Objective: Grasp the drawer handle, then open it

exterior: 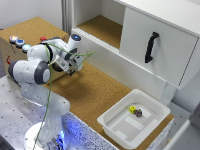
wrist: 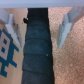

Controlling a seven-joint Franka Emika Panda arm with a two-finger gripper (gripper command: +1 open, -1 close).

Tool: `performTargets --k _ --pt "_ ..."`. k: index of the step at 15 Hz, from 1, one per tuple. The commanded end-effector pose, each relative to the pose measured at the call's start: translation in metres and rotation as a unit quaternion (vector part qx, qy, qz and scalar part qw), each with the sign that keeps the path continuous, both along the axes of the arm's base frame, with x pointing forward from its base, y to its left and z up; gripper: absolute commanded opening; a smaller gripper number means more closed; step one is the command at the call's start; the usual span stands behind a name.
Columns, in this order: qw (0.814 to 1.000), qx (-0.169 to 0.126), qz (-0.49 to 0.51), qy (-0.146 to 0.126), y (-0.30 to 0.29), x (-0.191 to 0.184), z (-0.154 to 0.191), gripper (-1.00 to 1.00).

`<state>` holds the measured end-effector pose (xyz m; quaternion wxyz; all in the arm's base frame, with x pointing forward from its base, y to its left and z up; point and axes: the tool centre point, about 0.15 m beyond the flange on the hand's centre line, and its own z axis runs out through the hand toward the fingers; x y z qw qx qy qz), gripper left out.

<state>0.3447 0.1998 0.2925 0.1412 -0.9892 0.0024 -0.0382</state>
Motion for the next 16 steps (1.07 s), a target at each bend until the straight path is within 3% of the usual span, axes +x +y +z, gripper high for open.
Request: performTargets --k 1,10,16 --pt "1.000 0.010 0.020 -0.008 -0.013 0.011 -0.003 -1.00" --pt "0.999 0.014 0.034 0.001 -0.047 0.023 -0.021 -1.00" --pt "0.999 0.047 0.015 0.014 -0.106 0.019 -0.029 -1.00"
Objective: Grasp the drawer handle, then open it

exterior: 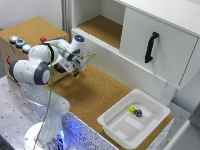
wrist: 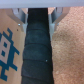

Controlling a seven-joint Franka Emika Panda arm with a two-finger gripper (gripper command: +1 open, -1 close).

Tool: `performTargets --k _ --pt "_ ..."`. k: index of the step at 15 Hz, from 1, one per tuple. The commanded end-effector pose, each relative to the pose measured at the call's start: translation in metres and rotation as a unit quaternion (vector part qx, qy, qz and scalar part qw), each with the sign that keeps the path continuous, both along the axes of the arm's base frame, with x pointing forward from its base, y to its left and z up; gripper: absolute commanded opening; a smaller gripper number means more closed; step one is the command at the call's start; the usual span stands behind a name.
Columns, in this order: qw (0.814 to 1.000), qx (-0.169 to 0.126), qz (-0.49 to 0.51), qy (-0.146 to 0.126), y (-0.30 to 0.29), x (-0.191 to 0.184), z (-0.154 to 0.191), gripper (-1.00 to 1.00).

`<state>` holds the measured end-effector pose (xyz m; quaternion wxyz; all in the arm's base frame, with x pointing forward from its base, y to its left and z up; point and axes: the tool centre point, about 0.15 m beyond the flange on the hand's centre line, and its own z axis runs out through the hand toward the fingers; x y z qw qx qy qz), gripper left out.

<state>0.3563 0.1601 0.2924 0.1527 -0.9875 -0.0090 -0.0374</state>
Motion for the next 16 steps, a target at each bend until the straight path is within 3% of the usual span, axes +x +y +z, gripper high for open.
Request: performTargets --k 1,6,7,11,16 --pt "0.999 0.033 0.001 0.016 -0.073 0.006 -0.029 -1.00" --pt "0.999 0.026 -0.020 0.020 -0.090 0.001 -0.030 -1.00" --pt "1.000 0.020 -0.010 0.018 -0.084 0.003 -0.028 1.00" --pt "1.000 0.003 0.003 -0.008 -0.059 0.005 -0.008 1.00" --pt "1.000 -0.006 0.005 -0.018 -0.053 0.010 0.006 1.00"
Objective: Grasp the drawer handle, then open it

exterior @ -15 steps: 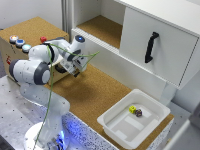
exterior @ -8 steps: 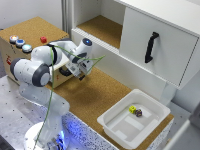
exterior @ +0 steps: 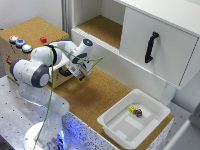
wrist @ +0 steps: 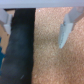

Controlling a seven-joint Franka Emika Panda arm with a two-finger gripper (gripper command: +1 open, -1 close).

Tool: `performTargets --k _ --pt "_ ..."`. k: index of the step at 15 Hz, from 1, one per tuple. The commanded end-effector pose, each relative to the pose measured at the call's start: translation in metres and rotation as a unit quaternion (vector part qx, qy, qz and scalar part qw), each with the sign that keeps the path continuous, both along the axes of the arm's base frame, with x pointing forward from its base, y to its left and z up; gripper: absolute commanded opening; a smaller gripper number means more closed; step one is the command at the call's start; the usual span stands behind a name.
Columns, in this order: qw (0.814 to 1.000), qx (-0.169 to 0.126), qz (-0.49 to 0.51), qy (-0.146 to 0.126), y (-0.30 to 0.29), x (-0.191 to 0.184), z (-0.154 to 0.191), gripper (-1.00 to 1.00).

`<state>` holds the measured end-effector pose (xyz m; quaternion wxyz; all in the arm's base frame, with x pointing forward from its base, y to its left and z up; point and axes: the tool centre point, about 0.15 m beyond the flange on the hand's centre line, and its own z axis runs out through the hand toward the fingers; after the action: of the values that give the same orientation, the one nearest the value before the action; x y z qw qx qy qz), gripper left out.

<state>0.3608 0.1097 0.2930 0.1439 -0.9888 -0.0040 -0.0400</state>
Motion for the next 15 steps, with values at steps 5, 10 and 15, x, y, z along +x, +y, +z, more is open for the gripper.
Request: performTargets --k 5,10,15 --pt "0.999 -0.026 0.023 -0.041 0.003 0.011 0.029 1.00" --pt "0.994 -0.062 0.032 -0.084 0.001 0.006 0.077 1.00" --pt "0.987 -0.127 0.006 -0.102 -0.020 0.009 0.112 1.00"
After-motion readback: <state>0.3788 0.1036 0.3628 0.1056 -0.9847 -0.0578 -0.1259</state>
